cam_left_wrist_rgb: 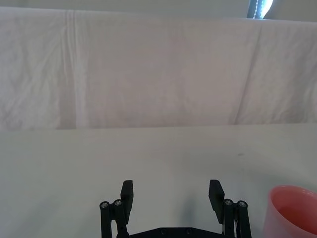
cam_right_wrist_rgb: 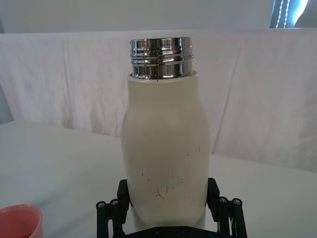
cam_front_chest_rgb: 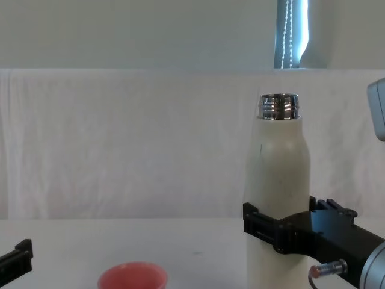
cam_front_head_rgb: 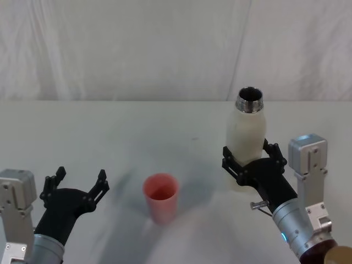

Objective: Grasp the thermos with one hand and pour water into the cup lid.

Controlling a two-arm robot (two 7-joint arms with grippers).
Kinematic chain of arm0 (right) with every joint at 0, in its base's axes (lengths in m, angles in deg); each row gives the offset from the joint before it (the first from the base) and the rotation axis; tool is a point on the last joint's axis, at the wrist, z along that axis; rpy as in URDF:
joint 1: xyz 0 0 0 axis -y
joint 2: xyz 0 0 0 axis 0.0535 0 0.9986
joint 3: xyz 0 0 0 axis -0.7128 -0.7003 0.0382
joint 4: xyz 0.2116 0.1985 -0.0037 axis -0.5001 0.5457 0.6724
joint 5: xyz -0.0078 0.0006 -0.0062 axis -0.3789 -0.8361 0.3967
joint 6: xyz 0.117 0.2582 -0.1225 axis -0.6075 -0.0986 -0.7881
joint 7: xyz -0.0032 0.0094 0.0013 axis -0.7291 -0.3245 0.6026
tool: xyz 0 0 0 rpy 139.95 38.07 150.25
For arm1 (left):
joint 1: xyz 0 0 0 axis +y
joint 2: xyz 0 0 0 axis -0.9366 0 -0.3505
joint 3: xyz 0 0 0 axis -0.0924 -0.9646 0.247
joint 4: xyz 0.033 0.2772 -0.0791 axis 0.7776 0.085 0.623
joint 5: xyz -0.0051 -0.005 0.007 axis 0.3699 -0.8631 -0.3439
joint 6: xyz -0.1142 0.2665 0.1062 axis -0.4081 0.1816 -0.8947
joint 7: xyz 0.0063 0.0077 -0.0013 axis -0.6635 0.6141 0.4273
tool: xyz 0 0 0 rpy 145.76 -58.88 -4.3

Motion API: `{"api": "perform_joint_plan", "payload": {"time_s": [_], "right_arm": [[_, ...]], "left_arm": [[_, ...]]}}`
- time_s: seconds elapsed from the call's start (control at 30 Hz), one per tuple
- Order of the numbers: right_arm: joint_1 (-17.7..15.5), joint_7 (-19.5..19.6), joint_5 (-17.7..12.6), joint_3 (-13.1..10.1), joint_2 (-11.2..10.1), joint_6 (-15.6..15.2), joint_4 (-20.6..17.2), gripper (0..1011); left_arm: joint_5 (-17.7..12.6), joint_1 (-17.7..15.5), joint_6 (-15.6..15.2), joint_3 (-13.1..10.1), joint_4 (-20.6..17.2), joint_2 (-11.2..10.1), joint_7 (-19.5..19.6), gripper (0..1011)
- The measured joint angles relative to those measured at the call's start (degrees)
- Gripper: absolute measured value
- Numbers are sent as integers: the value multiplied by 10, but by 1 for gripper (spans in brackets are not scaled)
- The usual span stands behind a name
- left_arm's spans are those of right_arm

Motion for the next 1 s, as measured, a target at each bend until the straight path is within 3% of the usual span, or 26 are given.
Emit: {"api": "perform_joint_plan", "payload": {"time_s": [1.0], "right_arm": [[3,-3,-3,1,1,0,4,951]], "left_arm": [[0,0,0,0,0,0,0,1001]]}}
